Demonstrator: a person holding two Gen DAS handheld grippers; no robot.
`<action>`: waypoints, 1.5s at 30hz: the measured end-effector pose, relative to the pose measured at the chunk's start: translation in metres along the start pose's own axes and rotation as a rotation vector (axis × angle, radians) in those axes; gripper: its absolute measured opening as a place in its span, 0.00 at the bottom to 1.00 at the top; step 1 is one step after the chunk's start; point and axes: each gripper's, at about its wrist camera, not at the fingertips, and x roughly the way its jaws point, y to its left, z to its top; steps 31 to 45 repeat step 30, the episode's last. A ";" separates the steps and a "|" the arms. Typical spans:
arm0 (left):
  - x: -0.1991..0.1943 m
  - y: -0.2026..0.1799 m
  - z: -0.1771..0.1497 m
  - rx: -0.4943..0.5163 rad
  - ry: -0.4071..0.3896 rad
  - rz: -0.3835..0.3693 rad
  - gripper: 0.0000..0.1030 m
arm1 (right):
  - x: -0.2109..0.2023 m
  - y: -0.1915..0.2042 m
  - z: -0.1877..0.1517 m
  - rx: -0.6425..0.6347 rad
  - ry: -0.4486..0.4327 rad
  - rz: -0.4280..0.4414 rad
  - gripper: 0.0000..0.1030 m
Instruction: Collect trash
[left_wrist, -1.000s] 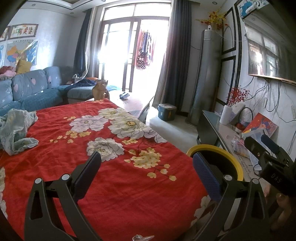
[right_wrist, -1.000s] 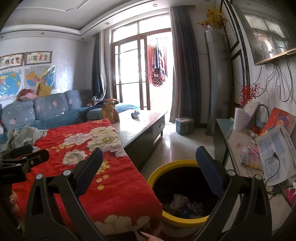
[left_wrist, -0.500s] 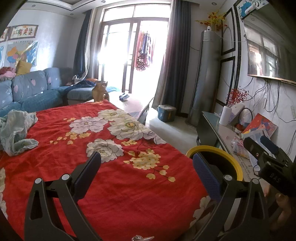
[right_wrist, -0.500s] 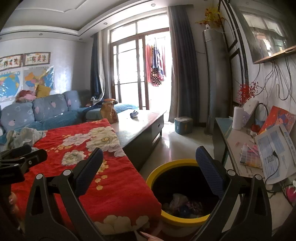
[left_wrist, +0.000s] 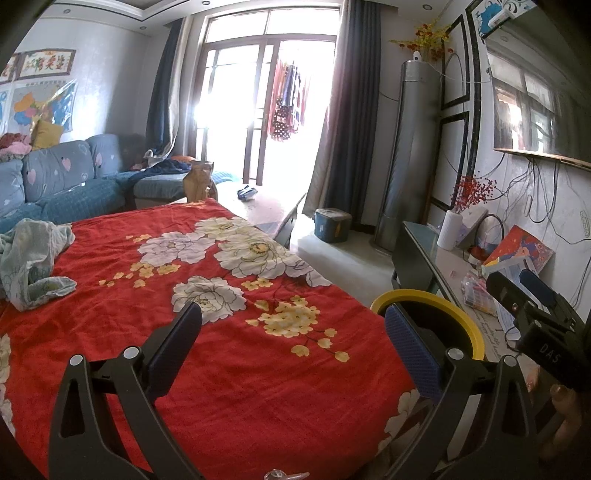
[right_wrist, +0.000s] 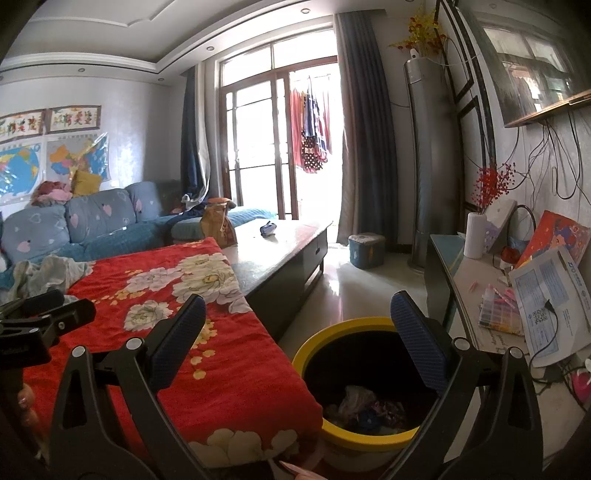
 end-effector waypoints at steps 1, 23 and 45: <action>0.000 0.000 0.000 0.000 0.001 0.001 0.94 | 0.000 0.000 0.000 0.000 0.000 0.000 0.89; -0.023 0.110 0.006 -0.214 0.112 0.192 0.94 | 0.047 0.094 0.035 -0.022 0.200 0.296 0.90; -0.080 0.307 -0.036 -0.428 0.221 0.719 0.94 | 0.109 0.330 0.012 -0.225 0.511 0.721 0.89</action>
